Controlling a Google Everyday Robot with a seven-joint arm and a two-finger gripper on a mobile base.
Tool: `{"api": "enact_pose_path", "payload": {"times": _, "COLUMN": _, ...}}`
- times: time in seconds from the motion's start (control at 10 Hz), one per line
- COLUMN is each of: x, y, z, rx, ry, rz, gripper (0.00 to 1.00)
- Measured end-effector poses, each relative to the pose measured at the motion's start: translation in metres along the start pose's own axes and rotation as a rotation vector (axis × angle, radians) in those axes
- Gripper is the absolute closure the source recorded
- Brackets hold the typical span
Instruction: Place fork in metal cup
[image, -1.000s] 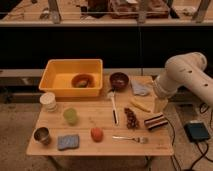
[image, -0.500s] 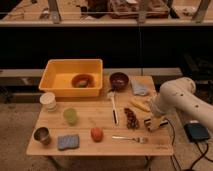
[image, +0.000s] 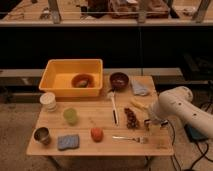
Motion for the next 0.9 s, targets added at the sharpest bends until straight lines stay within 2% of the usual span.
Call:
{"api": "enact_pose_path", "payload": {"times": 0.4, "x": -0.002, "y": 0.002, "z": 0.002, "rx": -0.006, "ry": -0.003, "rz": 0.006, "gripper": 0.20}}
{"api": "enact_pose_path", "payload": {"times": 0.7, "x": -0.020, "y": 0.030, "z": 0.009, "rx": -0.010, "ry": 0.009, "rz": 0.055, "gripper": 0.20}}
{"api": "enact_pose_path", "payload": {"times": 0.9, "x": -0.031, "y": 0.043, "z": 0.012, "rx": -0.015, "ry": 0.010, "rz": 0.061, "gripper": 0.20}}
